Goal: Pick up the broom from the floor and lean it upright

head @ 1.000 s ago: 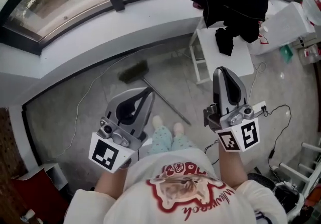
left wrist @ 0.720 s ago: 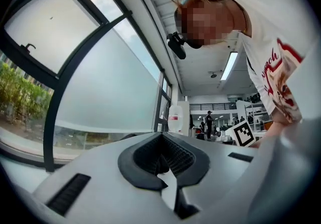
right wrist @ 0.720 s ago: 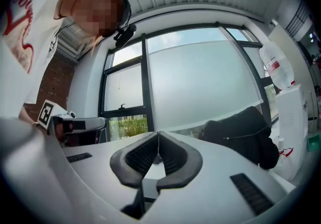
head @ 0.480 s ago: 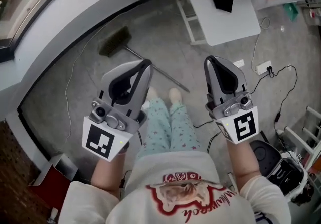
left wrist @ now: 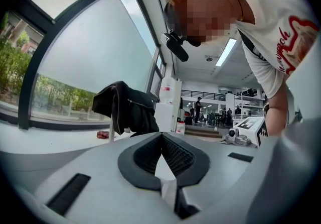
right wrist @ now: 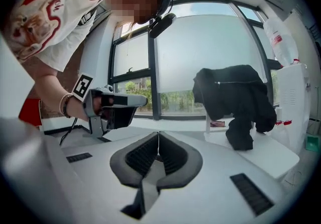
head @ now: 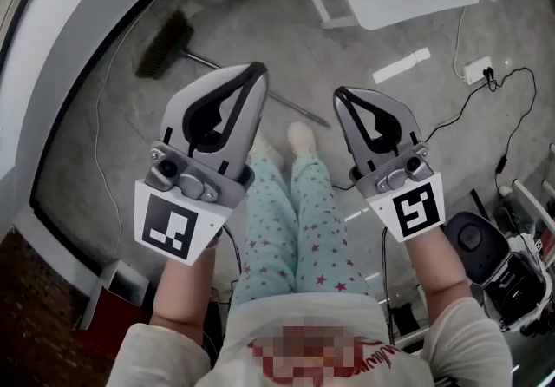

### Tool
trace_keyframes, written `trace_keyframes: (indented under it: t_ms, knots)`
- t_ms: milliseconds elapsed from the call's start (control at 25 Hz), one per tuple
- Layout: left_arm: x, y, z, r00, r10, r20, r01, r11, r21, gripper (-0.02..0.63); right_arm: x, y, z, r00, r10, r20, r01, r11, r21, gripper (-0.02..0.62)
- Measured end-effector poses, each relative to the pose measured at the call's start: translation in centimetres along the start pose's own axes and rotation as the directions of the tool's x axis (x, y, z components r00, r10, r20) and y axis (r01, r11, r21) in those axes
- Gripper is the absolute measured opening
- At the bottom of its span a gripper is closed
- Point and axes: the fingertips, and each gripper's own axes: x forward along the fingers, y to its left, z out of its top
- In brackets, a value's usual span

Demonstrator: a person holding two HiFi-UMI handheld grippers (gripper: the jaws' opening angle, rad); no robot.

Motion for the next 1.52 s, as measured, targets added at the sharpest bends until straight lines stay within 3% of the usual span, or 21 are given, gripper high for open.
trace_keyframes:
  t_ms: [440,720,880,1120,1400,1520]
  knots:
    - [4.2,-4.1,-17.0,0.977,-0.168,-0.133,0.169,0.986,-0.004,0.017,-2.9,2.0,-20.0,0.978,0.061,-0.199,-0.066,0.998,-0.019,0.025]
    - [4.7,-5.8,-26.0,0.955,-0.22,-0.2,0.21,0.975,-0.073,0.017,-4.8,3.3,-30.2,0.951,0.089,-0.295,-0.098,0.995,-0.017,0.025]
    - [3.8,-7.1,-30.6,0.939,-0.239,-0.247,0.219,0.97,-0.105,0.017,-6.1,4.6,-35.0,0.926,0.131,-0.354,-0.153,0.988,-0.034,0.025]
    - [2.9,-8.6,-36.1,0.914,-0.282,-0.292,0.258,0.959,-0.12,0.017,-8.0,5.5,-43.6,0.882,0.132,-0.452,-0.168,0.985,-0.04,0.025]
    - [3.8,-9.7,-40.0,0.899,-0.309,-0.311,0.283,0.951,-0.127,0.017,-10.1,5.6,-52.7,0.818,0.113,-0.565,-0.17,0.984,-0.049,0.025]
    - [4.7,-9.8,-41.5,0.897,-0.302,-0.322,0.276,0.953,-0.127,0.017,-10.7,6.4,-57.4,0.772,0.121,-0.624,-0.189,0.981,-0.043,0.026]
